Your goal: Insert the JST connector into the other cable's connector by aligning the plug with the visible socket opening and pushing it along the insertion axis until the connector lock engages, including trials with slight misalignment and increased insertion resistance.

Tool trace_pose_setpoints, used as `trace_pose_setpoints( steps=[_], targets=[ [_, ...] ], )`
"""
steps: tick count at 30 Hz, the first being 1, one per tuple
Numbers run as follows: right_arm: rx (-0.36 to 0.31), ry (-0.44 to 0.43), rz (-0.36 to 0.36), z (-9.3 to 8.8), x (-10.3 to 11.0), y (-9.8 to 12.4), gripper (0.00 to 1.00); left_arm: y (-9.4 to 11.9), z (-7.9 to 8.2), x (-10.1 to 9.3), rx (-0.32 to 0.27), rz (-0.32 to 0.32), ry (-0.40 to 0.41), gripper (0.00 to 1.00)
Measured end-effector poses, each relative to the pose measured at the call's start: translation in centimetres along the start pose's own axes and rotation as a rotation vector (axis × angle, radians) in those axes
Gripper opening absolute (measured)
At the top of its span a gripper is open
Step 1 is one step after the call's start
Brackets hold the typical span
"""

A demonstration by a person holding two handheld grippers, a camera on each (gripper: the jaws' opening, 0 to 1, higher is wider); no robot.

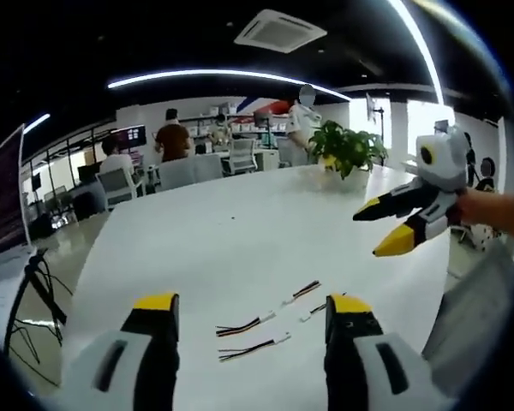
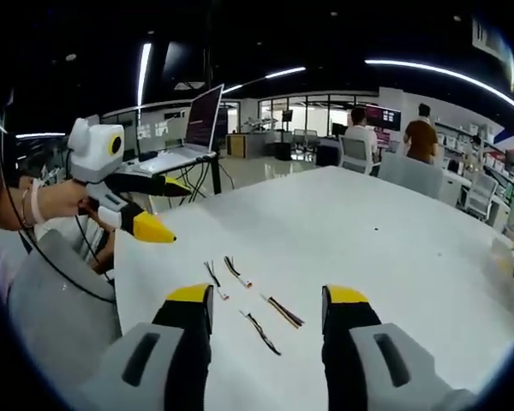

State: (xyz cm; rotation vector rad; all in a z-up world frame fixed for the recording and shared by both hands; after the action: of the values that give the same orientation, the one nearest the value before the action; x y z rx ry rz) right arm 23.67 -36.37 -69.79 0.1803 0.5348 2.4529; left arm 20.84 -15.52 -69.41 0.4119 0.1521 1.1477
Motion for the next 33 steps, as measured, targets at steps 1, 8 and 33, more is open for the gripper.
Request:
trace_pose_setpoints(
  steps=[1, 8, 33],
  targets=[
    [0.0, -0.001, 0.002, -0.1, -0.1, -0.1, 0.49, -0.1, 0.0, 0.1, 0.005, 0.007, -0.015, 0.66],
    [0.03, -0.005, 0.025, -1.0, -0.4, -1.1, 0.48, -1.1, -0.1, 0.3, 0.011, -0.006, -0.028, 0.65],
    [0.029, 0.01, 0.122, -1.2, -0.5, -5.1, 0.39, -4.0, -1.1, 0.6, -0.011, -0.112, -0.087, 0.56]
  ],
)
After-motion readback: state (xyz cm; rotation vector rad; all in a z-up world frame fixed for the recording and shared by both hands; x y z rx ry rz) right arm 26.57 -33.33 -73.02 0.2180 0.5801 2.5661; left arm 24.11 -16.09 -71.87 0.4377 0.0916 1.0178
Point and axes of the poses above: the point that each gripper's makers call its tool centre point, and the gripper's own axes: y roughly backward along the fingers, x roughly to its left, z roughly out of its top, the point moved 5 cm from there along y, roughly backward along the fingers, and after that the axes turned 1 degree about -z, right-handed, at the moved point
